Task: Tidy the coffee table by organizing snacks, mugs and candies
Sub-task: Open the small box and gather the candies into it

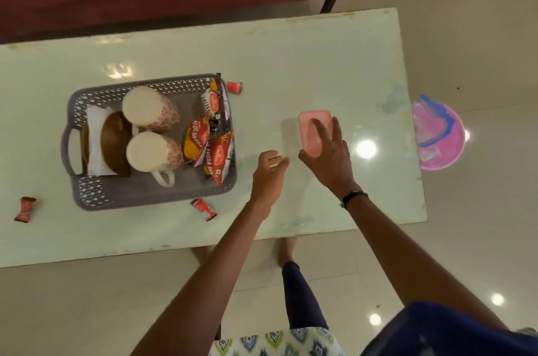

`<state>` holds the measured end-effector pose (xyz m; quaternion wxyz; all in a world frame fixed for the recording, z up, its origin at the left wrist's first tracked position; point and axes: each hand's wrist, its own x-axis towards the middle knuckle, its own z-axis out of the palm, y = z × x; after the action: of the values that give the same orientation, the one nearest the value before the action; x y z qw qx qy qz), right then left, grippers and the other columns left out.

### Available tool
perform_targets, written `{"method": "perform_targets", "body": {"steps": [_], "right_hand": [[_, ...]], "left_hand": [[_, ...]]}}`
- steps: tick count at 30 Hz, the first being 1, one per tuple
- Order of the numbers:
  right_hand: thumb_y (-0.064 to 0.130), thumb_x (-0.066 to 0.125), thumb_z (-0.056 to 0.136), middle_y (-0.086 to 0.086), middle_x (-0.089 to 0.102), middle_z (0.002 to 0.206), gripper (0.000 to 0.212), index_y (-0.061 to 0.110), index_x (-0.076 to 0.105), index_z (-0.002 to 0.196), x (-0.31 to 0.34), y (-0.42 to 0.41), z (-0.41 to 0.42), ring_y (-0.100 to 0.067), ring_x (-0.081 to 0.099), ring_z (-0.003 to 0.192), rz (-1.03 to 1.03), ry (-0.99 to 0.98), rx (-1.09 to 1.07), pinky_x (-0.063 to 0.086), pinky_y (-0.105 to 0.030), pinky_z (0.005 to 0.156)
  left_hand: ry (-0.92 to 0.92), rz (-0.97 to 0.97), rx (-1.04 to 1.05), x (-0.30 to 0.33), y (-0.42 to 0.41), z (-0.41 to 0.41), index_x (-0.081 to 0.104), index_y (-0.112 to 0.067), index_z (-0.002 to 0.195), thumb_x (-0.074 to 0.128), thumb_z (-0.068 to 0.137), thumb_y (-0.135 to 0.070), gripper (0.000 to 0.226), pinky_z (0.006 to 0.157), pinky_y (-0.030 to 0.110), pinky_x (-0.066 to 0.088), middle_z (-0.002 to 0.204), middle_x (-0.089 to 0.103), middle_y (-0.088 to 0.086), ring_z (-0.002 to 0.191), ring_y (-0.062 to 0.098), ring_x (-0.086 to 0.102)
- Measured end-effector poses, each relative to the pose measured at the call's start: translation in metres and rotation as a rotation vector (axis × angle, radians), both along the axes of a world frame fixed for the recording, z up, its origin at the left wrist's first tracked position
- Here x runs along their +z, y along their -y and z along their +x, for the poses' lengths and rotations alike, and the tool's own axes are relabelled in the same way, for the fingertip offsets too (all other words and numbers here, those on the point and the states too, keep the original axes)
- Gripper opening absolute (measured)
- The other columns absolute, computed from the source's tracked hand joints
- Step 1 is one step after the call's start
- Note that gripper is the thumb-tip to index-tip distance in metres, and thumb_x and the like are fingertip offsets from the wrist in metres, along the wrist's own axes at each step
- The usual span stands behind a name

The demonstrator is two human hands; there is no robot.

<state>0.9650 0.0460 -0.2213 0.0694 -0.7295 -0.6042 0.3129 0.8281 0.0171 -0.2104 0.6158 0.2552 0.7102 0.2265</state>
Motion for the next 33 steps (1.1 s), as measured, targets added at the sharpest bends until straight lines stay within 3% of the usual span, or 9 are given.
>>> {"method": "perform_targets", "body": {"steps": [5,10,12,15,19,21,24,28,33], "right_hand": [[0.047,0.063,0.082,-0.004,0.035,0.146,0.068,0.026,0.035,0.14,0.022,0.007,0.003,-0.029,0.052,0.117,-0.048,-0.224,-0.031,0.052,-0.046,0.091],[0.046,0.056,0.087,-0.006,0.043,0.134,0.061,0.025,0.036,0.14,0.047,0.016,-0.007,-0.022,0.057,0.092,-0.046,-0.28,0.001,0.057,-0.042,0.076],[0.05,0.053,0.087,-0.007,0.043,0.135,0.062,0.026,0.035,0.142,0.053,0.017,-0.008,-0.026,0.06,0.097,-0.046,-0.306,-0.003,0.056,-0.043,0.079],[0.048,0.054,0.087,-0.009,0.044,0.137,0.063,0.026,0.034,0.143,0.06,0.013,-0.004,-0.032,0.061,0.103,-0.037,-0.332,0.037,0.055,-0.048,0.083],[0.041,0.058,0.088,-0.014,0.037,0.148,0.062,0.028,0.035,0.144,0.064,0.003,0.01,-0.035,0.057,0.117,-0.073,-0.424,0.07,0.051,-0.049,0.094],[0.038,0.059,0.088,-0.01,0.038,0.148,0.061,0.031,0.035,0.143,0.063,0.0,0.018,-0.029,0.054,0.121,-0.102,-0.51,0.06,0.05,-0.041,0.097],[0.032,0.06,0.089,0.005,0.037,0.146,0.058,0.033,0.036,0.142,0.059,-0.002,0.029,-0.013,0.055,0.119,-0.154,-0.641,0.041,0.048,-0.018,0.093],[0.03,0.059,0.091,0.027,0.041,0.135,0.055,0.037,0.038,0.141,0.057,-0.003,0.04,-0.012,0.055,0.121,-0.224,-0.753,-0.002,0.048,-0.016,0.093],[0.026,0.045,0.098,0.018,0.052,0.136,0.047,0.036,0.034,0.142,0.063,-0.006,0.052,-0.011,0.057,0.12,-0.286,-0.984,-0.071,0.048,-0.028,0.1]], "left_hand": [[0.334,-0.132,0.163,0.008,-0.011,0.013,0.039,-0.021,0.132,0.049,0.091,-0.047,0.05,0.101,0.045,0.044,0.137,0.047,0.003,0.126,0.026,0.046],[0.52,-0.074,0.16,0.008,-0.021,0.022,0.05,-0.025,0.131,0.038,0.089,-0.061,0.057,0.086,0.044,0.053,0.121,0.065,0.005,0.112,0.024,0.062],[0.534,-0.052,0.198,0.01,-0.024,0.024,0.053,-0.025,0.129,0.036,0.089,-0.061,0.056,0.081,0.037,0.055,0.117,0.067,0.003,0.106,0.02,0.065],[0.511,0.0,0.221,0.008,-0.026,0.026,0.049,-0.024,0.133,0.04,0.086,-0.063,0.061,0.091,0.042,0.052,0.125,0.064,0.005,0.111,0.022,0.063],[0.511,0.042,0.243,0.009,-0.029,0.029,0.051,-0.024,0.129,0.047,0.078,-0.061,0.063,0.09,0.042,0.054,0.114,0.069,0.004,0.105,0.023,0.067],[0.513,0.054,0.241,0.01,-0.031,0.029,0.051,-0.021,0.13,0.049,0.077,-0.06,0.066,0.09,0.042,0.054,0.116,0.067,0.007,0.106,0.025,0.066],[0.483,0.03,0.239,0.008,-0.035,0.032,0.051,-0.019,0.13,0.055,0.072,-0.063,0.073,0.094,0.046,0.052,0.119,0.065,0.01,0.109,0.028,0.064],[0.445,0.01,0.196,0.007,-0.038,0.034,0.053,-0.018,0.128,0.068,0.05,-0.074,0.097,0.091,0.046,0.053,0.119,0.066,0.012,0.107,0.027,0.065],[0.517,-0.015,0.248,-0.002,-0.039,0.027,0.046,-0.017,0.132,0.072,0.036,-0.077,0.117,0.085,0.043,0.056,0.119,0.064,0.017,0.106,0.03,0.065]]}}
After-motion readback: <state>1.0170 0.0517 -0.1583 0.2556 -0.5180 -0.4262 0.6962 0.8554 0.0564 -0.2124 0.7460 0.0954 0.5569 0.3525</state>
